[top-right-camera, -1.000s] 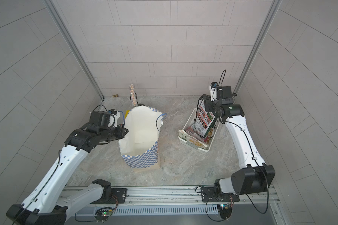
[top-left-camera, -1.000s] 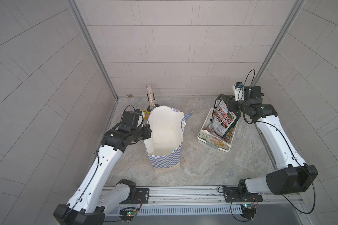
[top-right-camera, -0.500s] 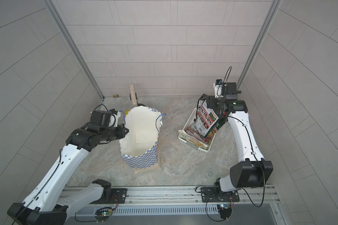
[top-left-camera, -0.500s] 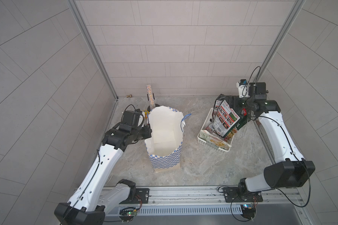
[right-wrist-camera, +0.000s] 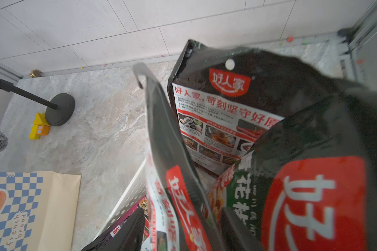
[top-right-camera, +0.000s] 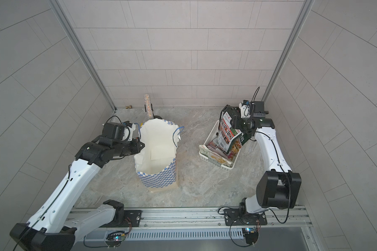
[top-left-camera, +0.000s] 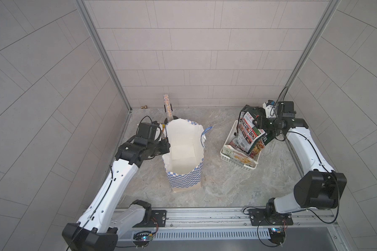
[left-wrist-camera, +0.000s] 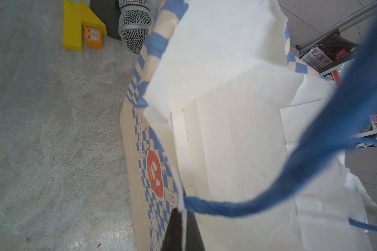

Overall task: Place the condiment packets inside the bag
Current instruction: Pick up the condiment packet from the storage box.

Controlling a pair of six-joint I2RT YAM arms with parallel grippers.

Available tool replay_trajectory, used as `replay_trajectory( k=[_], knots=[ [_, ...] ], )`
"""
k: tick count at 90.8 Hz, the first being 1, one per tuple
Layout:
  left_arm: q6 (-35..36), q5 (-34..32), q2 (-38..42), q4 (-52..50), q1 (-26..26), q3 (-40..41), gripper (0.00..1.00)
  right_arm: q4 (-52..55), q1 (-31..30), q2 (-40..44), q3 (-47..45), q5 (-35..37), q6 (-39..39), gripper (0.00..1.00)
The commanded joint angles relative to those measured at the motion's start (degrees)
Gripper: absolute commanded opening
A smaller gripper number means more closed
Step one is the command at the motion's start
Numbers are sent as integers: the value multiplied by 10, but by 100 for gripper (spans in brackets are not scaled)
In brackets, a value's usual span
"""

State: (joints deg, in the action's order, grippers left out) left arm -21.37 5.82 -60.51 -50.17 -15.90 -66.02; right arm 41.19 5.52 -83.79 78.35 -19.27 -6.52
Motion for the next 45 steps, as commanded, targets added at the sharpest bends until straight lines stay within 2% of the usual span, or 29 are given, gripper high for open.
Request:
replay_trajectory(
  k=[1, 10, 17, 19, 33, 45],
  knots=[
    [11, 9, -2, -25, -2, 9, 0, -31, -1, 21, -23, -18, -24, 49],
    [12, 8, -2, -26, -1, 8, 0, -43, -1, 31, -40, -23, -27, 30],
    [12, 8, -2, -25, -2, 9, 0, -42, -4, 37, -41, -33, -27, 4],
    [12, 9, -1, -25, -2, 9, 0, -40, -4, 41, -39, -37, -27, 0],
    [13, 8, 1, -26, -2, 10, 0, -18, -18, 88, -3, -34, -32, 0],
    [13, 6, 2, -26, -2, 10, 0, 8, -38, 123, 65, -40, -39, 0]
  ],
)
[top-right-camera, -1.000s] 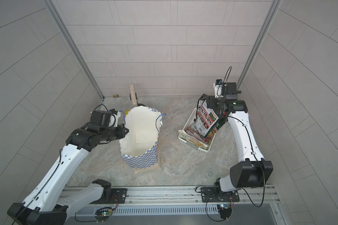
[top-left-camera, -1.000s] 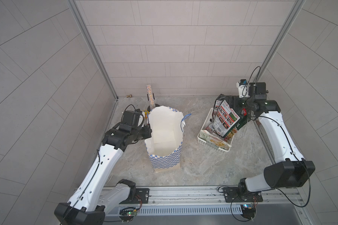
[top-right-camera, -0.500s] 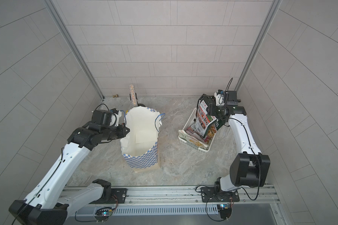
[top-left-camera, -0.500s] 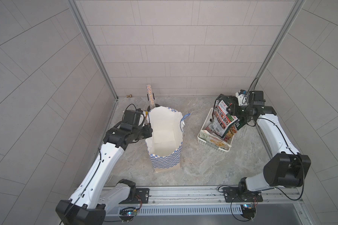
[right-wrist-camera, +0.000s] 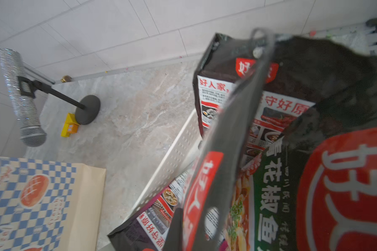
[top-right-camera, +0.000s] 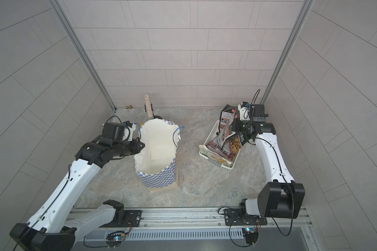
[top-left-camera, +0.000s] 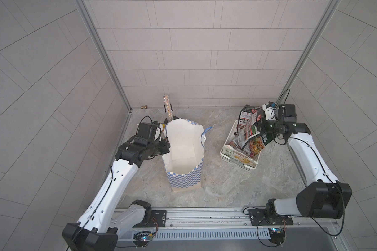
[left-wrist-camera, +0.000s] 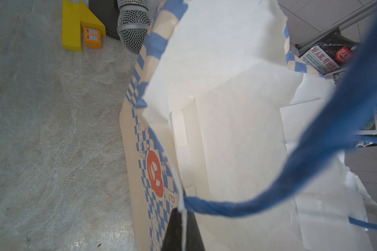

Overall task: Place the condiment packets inside the bag
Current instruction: Pick up the condiment packet from the storage box, then place the condiment packet in the paper bag.

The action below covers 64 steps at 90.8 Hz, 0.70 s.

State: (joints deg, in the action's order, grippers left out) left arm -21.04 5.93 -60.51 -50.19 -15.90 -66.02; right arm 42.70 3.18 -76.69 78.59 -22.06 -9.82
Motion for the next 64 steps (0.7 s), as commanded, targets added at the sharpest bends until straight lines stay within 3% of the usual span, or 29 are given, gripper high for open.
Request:
replay_trajectory(
  k=[1, 20, 42, 64],
  knots=[
    [9, 5, 1, -25, -2, 10, 0, -4, -17, 52, 71, -13, -6, 0],
    [8, 7, 2, -24, -1, 11, 0, 27, -96, 56, 220, -26, 0, 0],
    [5, 11, 6, -23, -2, 12, 0, -11, -219, -2, 420, -57, -30, 0],
    [1, 14, 10, -22, -3, 11, 0, -100, -348, -64, 489, -116, -83, 0]
  ],
)
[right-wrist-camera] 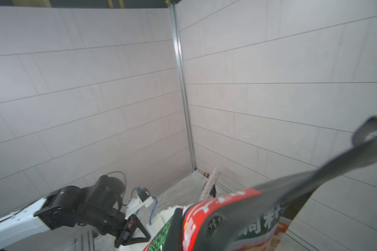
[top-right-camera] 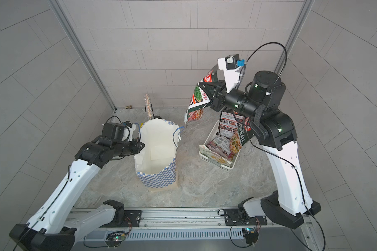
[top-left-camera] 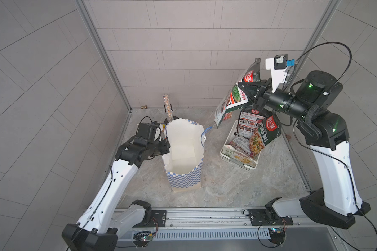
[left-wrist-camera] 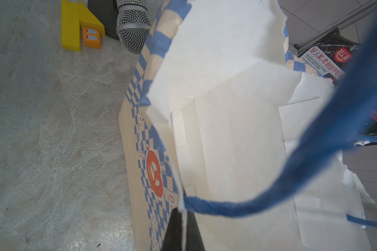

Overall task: Place the condiment packets inside the bag
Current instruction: Place the condiment packet in the paper bag.

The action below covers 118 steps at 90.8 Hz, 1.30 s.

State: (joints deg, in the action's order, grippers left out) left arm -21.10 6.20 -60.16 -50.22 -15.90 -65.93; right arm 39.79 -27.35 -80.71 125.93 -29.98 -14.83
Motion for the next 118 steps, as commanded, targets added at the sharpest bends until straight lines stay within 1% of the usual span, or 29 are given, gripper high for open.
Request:
replay_trajectory(
  k=[1, 10, 19, 31, 43, 51, 64, 79, 93, 102, 104, 109, 118],
  knots=[
    [2, 12, 7, -22, -3, 10, 0, -73, -48, -27, 15, -38, -34, 0],
    [1, 14, 7, -23, -2, 7, 0, -83, -90, -51, 15, -52, -35, 0],
    [1, 15, 7, -24, -2, 6, 0, -75, -119, -77, 15, -59, -30, 0],
    [-2, 16, 5, -23, -2, 6, 0, -55, -143, -98, 12, -61, -21, 0],
    [-1, 14, 3, -23, -3, 7, 0, -57, -161, -104, -11, -64, -14, 0],
    [-2, 14, 3, -23, -3, 8, 0, -67, -163, -97, -52, -64, -26, 0],
    [-1, 14, 3, -22, -3, 10, 0, -134, -165, -67, -181, -72, -71, 0],
    [-1, 14, -2, -21, -2, 10, 0, -178, -165, -42, -282, -77, -97, 0],
    [-2, 15, -4, -18, -2, 9, 0, -168, -165, -40, -328, -53, -92, 0],
    [-1, 15, -3, -19, -2, 10, 0, -138, -165, -38, -337, -4, -77, 0],
    [0, 15, -3, -19, -2, 10, 0, -132, -166, -38, -338, 19, -73, 0],
    [-1, 14, -3, -18, -3, 11, 0, -119, -166, -34, -344, 49, -69, 0],
    [-1, 14, -3, -19, -2, 13, 0, -105, -166, -27, -357, 93, -65, 0]
  ],
)
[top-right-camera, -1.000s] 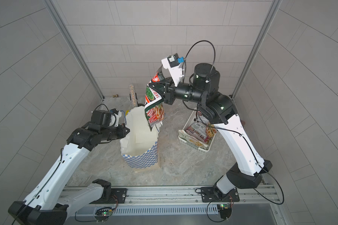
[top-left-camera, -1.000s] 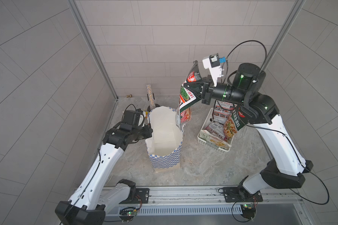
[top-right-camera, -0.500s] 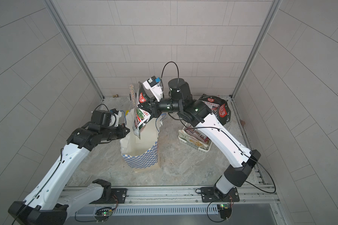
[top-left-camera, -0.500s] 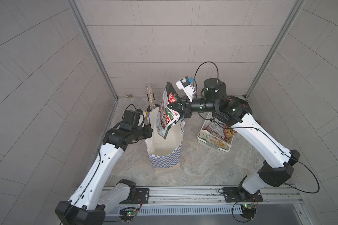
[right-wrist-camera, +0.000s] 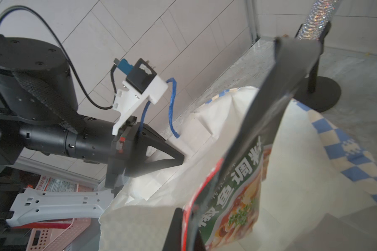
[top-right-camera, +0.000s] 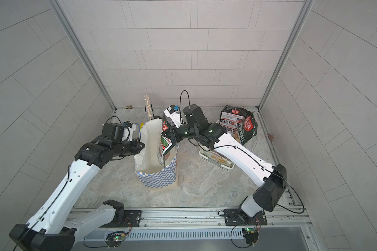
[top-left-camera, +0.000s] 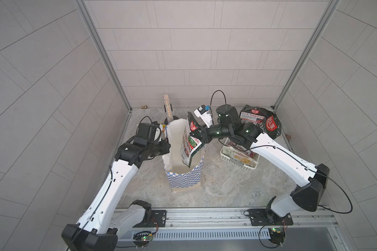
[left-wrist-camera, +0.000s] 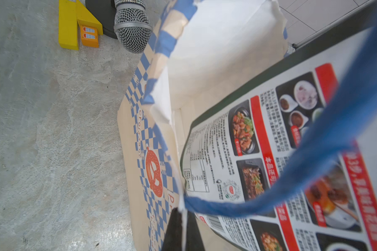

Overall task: Place the condiment packets inside the bag
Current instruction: Place the condiment packet in the paper bag.

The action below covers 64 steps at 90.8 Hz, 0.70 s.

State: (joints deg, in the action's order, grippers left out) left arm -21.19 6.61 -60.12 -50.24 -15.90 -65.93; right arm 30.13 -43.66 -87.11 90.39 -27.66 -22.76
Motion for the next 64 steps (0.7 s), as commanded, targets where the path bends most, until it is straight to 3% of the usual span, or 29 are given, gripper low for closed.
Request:
replay_trajectory(
  k=[1, 12, 21, 39, 64],
  knots=[
    [0, 10, -3, -19, -2, 13, 0, -7, -3, 36, -2, 74, 14, 0],
    [0, 10, -4, -19, -2, 11, 0, 3, -2, 35, -14, 98, 16, 0],
    [2, 9, -3, -19, -2, 11, 0, 5, -3, 37, -21, 99, 20, 16],
    [5, 5, 0, -21, -3, 11, 0, 28, 3, 77, -27, 151, 55, 31],
    [13, -1, -3, -26, -2, 0, 0, 70, 128, 234, -146, 145, 89, 45]
  ],
)
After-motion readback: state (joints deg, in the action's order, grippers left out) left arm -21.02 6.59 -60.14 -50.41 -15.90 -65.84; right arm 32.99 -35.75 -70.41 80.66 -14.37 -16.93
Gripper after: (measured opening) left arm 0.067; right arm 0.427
